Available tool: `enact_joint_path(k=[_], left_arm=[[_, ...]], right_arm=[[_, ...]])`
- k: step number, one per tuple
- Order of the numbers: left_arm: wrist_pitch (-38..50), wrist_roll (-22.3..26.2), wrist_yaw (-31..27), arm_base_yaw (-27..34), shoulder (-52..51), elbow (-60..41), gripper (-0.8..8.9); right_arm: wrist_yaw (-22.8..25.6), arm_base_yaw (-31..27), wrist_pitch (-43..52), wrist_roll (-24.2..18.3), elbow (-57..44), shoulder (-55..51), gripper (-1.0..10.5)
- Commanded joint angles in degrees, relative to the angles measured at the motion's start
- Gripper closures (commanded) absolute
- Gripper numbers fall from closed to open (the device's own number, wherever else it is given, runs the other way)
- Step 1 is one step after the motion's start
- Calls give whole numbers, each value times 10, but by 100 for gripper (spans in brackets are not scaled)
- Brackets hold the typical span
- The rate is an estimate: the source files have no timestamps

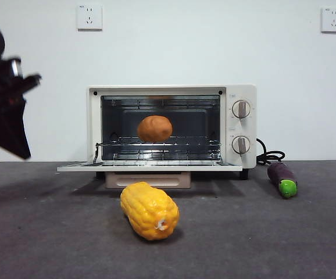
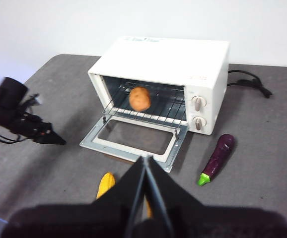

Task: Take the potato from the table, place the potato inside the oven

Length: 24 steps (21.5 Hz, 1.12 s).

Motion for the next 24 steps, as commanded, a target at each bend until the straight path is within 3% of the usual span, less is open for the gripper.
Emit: enact_joint_path(k=[1,13,24], left_arm=[[2,-15,23,2,33,-6,820],[78,-124,26,0,67,-6,820],[89,-147,-5,-26,76,-6,820]], right_arm=[[-2,1,-13,6,-2,0,958],[-1,1,-13,6,-2,0,958],[-2,1,-13,7,-2,0,958]])
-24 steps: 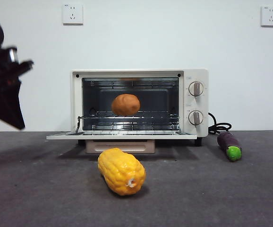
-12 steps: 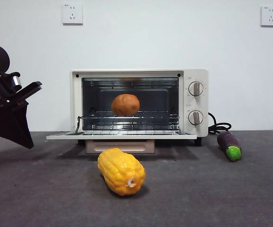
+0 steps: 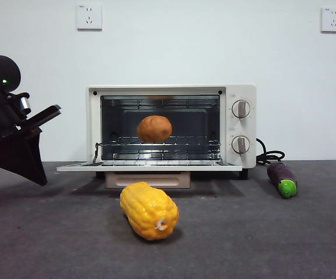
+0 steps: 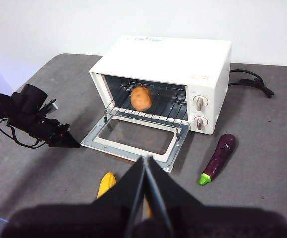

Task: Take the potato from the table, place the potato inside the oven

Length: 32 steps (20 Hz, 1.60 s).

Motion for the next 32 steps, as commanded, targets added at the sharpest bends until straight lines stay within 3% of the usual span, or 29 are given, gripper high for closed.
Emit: enact_joint_path(k=[1,16,32], left_arm=[[9,-17,-1,-7,8,-5,820],[18,-33,-3,-21,24,-5,821],[64,-82,76,-19,33,-5,821]], right_arm=[[-2,1,-13,9,-2,0,958],[-20,1,-13,18,-2,0,958],[-26,1,-13,28,-2,0,958]])
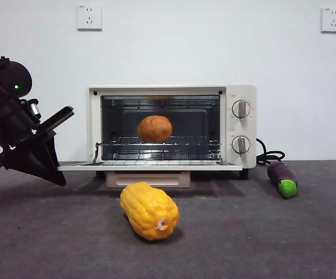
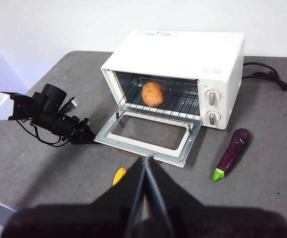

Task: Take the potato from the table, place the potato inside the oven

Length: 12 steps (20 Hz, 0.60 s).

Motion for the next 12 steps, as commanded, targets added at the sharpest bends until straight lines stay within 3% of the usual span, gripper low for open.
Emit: enact_joint_path(k=[1,12], left_arm=[[9,-8,33,1,7,-5,821],[18,-8,144,27,6,-5,821]], right_arm=[[0,1,-13,9,-2,0,958],[-2,1,-13,13,-2,0,958]])
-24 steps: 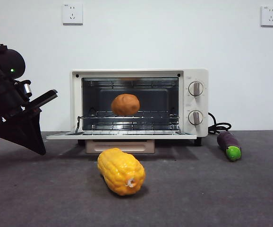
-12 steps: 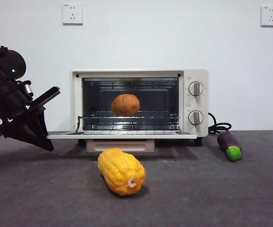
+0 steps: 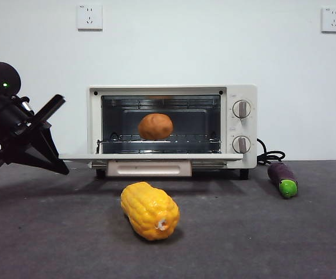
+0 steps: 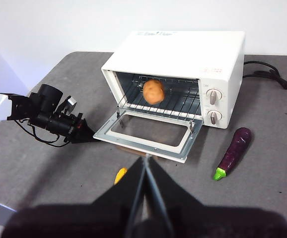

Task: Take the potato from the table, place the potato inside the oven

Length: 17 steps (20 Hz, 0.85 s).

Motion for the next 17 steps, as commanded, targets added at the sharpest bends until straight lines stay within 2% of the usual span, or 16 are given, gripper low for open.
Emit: enact_joint_path(k=[1,5,8,13,17], left_arm=[[17,0,51,3,4,-5,821],[38,-14,84,15,-1,-4,821],[73,-46,110,22,-4,-4,821],[157,-126,150,26,-9,-4,821],[219,-180,153,25,-9,-3,821]], right_arm=[[-2,1,-13,7,-2,0,958],[-2,1,-12,9,-2,0,958],[-2,1,-12,11,-2,0,958],[-2,1,-13,20,-2,0,954],[-2,1,-13,22,-2,0,946]])
